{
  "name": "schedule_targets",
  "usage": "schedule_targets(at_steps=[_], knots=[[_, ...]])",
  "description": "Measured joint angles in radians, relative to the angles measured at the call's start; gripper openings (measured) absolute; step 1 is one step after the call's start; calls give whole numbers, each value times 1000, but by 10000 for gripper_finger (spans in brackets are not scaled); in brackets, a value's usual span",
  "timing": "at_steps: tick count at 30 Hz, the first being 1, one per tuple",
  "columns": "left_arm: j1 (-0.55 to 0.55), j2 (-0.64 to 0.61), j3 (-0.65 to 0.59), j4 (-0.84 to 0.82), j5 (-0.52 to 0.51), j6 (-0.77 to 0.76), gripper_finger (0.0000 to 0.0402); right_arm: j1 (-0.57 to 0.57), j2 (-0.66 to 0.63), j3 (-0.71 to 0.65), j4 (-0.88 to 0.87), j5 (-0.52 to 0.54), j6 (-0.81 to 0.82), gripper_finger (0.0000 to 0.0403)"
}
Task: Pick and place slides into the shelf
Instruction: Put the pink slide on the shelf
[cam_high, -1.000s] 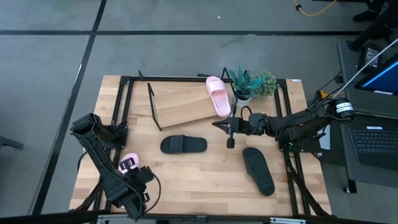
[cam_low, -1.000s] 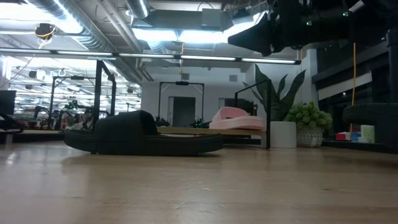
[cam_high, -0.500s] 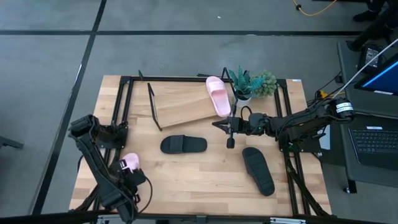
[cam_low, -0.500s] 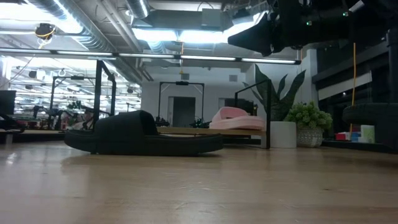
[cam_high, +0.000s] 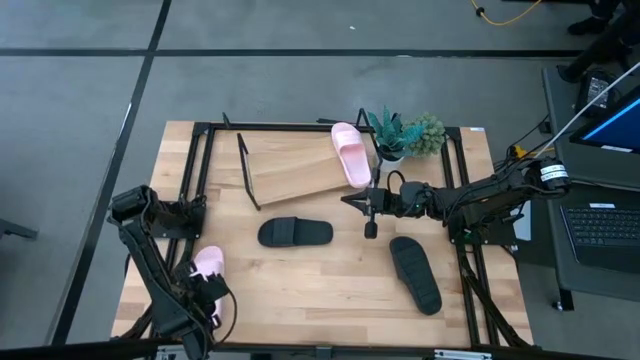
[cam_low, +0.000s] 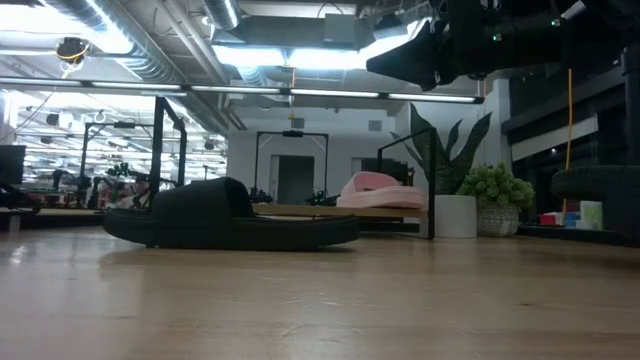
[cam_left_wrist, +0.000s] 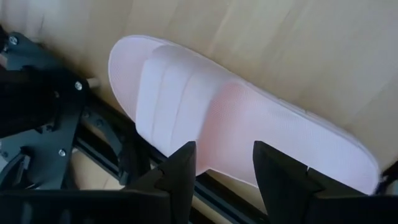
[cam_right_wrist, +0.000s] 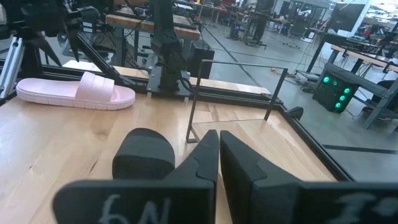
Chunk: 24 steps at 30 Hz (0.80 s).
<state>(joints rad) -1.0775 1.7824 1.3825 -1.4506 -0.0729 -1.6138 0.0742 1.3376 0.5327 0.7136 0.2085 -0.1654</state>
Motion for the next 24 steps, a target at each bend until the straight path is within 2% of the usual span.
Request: schedule_targets(at_steps=[5, 13, 24], knots=[[-16, 0, -71, 64, -19, 2, 151, 0, 0, 0, 0, 0, 0, 19], [-19, 1, -154, 66, -18, 2, 151, 0, 0, 0, 0, 0, 0, 19], [-19, 1, -205, 131, -18, 35, 151, 0, 0, 0, 0, 0, -26, 19]])
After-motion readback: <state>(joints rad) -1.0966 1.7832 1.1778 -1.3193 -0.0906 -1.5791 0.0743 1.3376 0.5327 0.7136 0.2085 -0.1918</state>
